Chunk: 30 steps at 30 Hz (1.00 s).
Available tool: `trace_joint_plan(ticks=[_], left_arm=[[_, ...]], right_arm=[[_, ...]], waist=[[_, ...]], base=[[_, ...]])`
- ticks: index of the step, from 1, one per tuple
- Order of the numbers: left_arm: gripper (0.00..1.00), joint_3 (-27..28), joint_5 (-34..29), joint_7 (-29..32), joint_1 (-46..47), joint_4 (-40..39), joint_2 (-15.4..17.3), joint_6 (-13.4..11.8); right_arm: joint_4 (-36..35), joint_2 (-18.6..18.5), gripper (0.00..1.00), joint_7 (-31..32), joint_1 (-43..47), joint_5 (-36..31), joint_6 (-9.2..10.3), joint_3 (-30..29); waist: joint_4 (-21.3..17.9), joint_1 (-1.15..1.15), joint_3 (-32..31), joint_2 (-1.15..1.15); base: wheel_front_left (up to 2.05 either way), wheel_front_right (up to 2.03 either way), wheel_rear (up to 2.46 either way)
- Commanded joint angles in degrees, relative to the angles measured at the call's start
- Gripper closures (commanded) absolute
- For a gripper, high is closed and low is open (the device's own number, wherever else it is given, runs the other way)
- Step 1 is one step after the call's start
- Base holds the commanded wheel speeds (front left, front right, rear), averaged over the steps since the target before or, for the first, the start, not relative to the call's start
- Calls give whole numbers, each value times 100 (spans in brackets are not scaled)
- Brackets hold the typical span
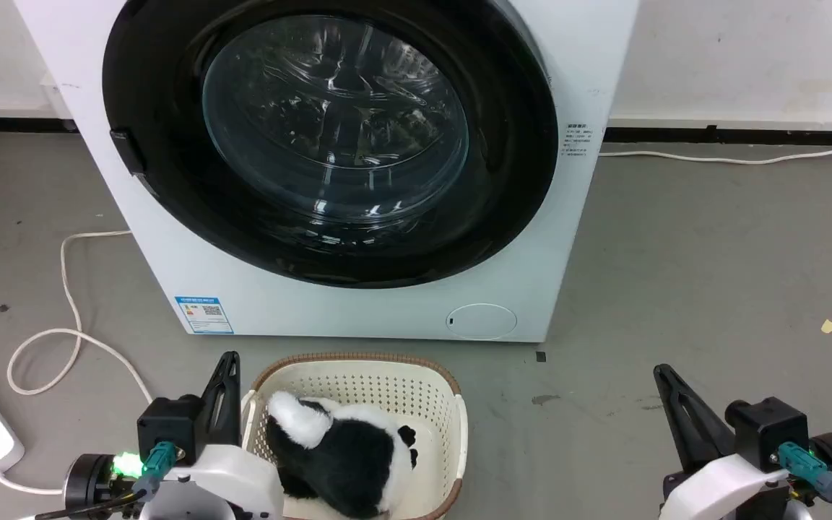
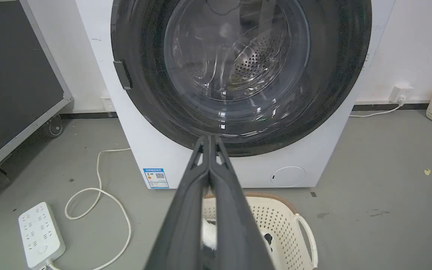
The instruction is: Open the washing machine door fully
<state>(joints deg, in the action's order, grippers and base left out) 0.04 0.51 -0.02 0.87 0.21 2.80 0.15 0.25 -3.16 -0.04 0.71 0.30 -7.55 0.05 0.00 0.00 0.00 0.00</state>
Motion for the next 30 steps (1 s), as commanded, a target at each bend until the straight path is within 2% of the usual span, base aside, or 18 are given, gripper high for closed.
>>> trace_joint_plan(ticks=[1,28,29,30], left_arm=[[100,-4,-51,2,-87,-21,8,-15],[100,-4,-51,2,-87,-21,8,-15],[0,-4,0,0,-1,0,0,0],[0,-3,7,-1,1,1,0,1]], right_arm=[[-25,28,100,4,-71,-30,6,-5],[-25,28,100,4,-71,-30,6,-5],[0,0,0,0,-1,0,0,-2],[2,0,0,-2,1,2,0,1]], waist=[[0,0,0,0],[0,0,0,0],[0,0,0,0],[0,0,0,0]], base=[[0,0,0],[0,0,0],[0,0,0],[0,0,0]])
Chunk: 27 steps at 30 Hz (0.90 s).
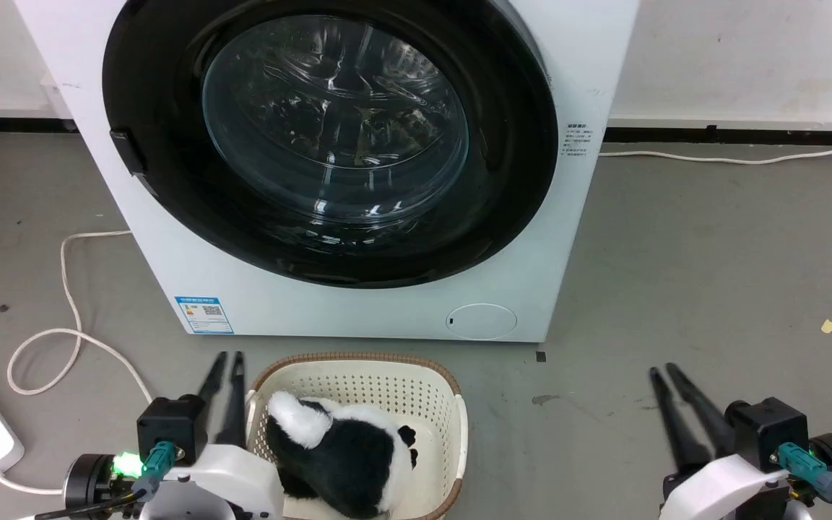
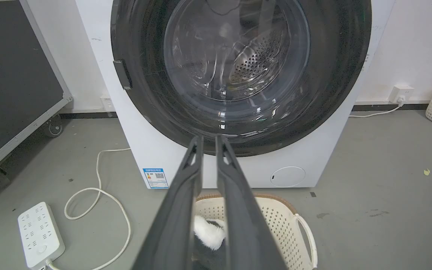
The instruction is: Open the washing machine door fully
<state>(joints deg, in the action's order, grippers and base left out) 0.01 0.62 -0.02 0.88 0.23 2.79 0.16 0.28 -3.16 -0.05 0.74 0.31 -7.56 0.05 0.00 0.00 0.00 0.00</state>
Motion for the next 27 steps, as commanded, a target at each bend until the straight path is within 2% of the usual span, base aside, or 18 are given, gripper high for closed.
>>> trace_joint_plan(ticks=[1,27], left_arm=[[0,0,0,-1,0,0,0,0],[0,-159,143,-281,64,37,2,-27]], right_arm=[[0,0,0,-1,1,1,0,0],[-56,-31,0,-280,-15,27,1,-75]], waist=[[0,0,0,0],[38,0,147,0]], base=[[0,0,0],[0,0,0]])
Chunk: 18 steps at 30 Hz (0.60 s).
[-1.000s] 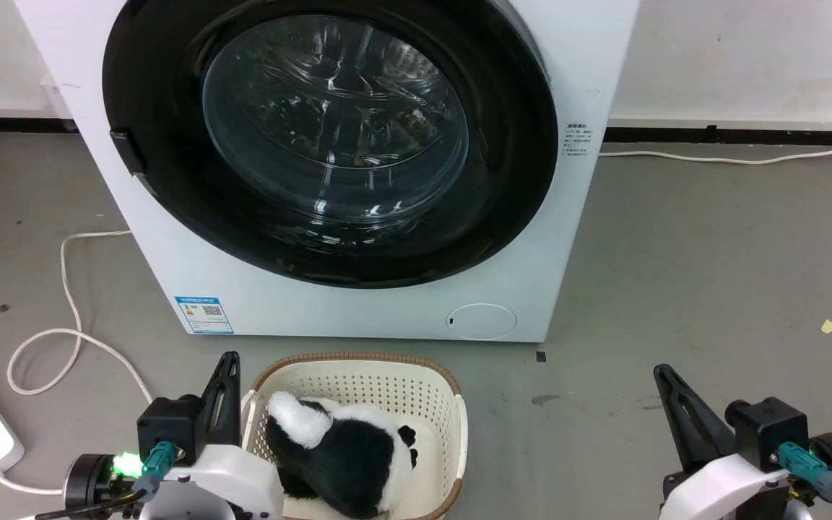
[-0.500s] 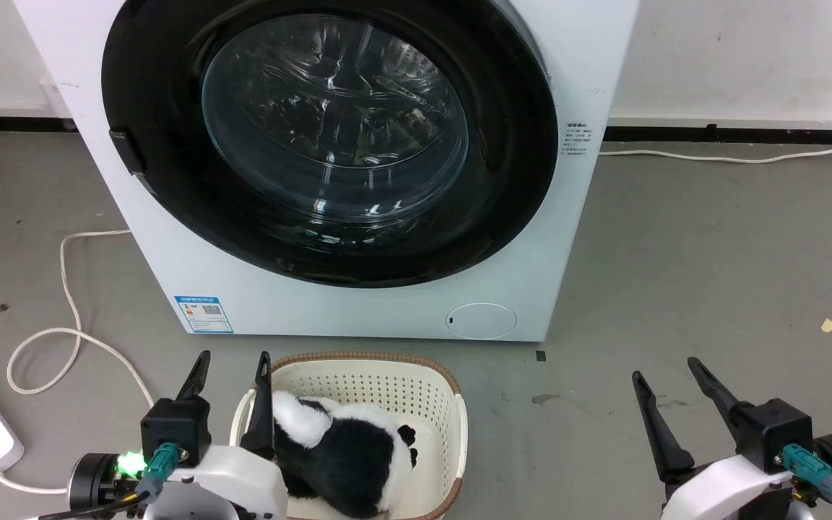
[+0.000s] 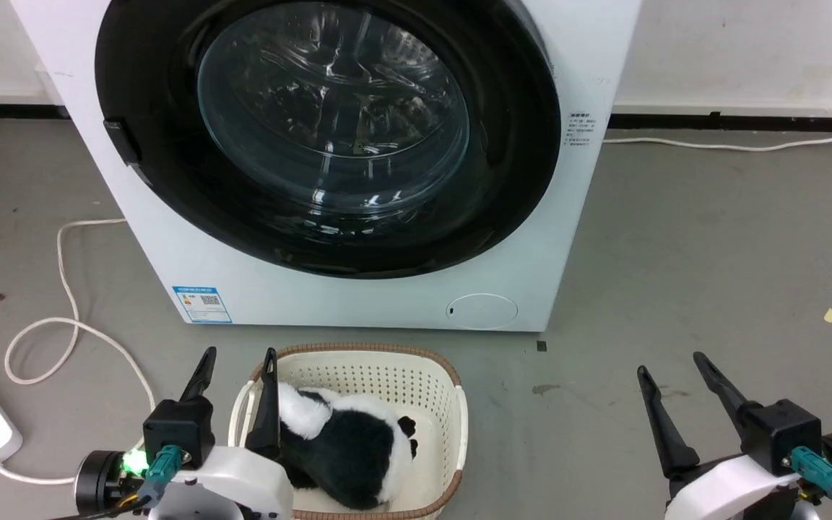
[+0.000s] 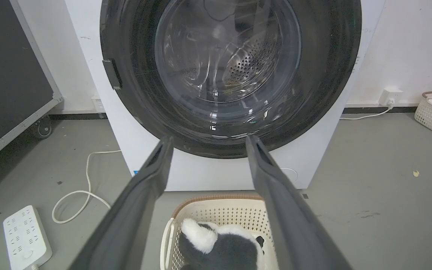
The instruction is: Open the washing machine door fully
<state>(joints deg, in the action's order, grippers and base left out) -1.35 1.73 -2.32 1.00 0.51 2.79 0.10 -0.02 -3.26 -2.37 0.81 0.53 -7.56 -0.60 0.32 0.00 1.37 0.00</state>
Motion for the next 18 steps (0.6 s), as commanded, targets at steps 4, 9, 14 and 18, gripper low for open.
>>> trace_joint_plan(ticks=[4,9,14,18], left_arm=[[0,-44,63,-98,97,-3,2,-27],[0,-67,90,-158,159,-19,2,-29],[0,-89,126,-218,227,-40,3,-32],[0,-109,163,-266,286,-54,3,-39]], right_arm=[[-13,-73,74,-96,-95,59,2,-5],[0,-172,100,-156,-253,180,2,-10],[31,-247,100,-208,-472,499,2,-70],[47,-318,100,-162,-690,830,3,-136]], waist=[[31,0,99,0],[70,0,229,0],[125,0,370,0],[187,0,475,0]], base=[[0,0,0],[0,0,0],[0,0,0],[0,0,0]])
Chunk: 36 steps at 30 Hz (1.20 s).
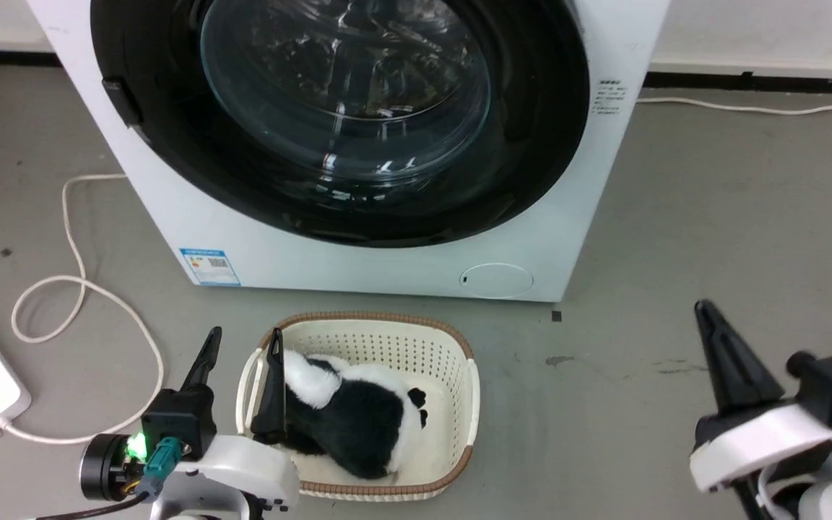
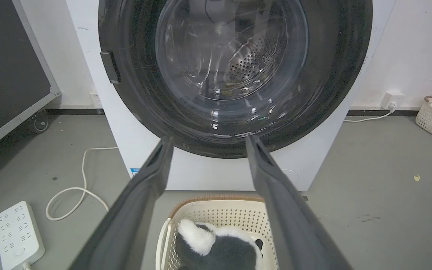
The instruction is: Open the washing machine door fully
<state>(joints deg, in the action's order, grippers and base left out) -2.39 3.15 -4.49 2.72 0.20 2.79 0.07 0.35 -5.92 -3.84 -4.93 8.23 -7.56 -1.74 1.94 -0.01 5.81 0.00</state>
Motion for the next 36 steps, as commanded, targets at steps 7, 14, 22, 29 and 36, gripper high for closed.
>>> trace_joint_plan(ticks=[7,14,22,29,36], left_arm=[[0,-59,101,-133,238,-63,4,-71],[0,-91,151,-205,318,-94,4,-94],[0,-140,231,-301,458,-133,5,-113],[0,-202,312,-384,578,-153,5,-132],[0,-286,403,-468,668,-169,6,-166]], right_arm=[[75,-101,100,217,-608,716,3,-264],[257,-87,100,544,-1133,1214,3,-517],[701,-32,100,1068,-2023,1757,4,-891],[1236,63,100,1664,-2895,2236,4,-1247],[1896,93,100,2339,-3790,2586,5,-1664]], waist=[[156,1,230,0],[266,1,421,0],[406,1,705,0],[533,1,943,0],[678,1,1171,0]], base=[[0,0,0],[0,0,0],[0,0,0],[0,0,0],[0,0,0]])
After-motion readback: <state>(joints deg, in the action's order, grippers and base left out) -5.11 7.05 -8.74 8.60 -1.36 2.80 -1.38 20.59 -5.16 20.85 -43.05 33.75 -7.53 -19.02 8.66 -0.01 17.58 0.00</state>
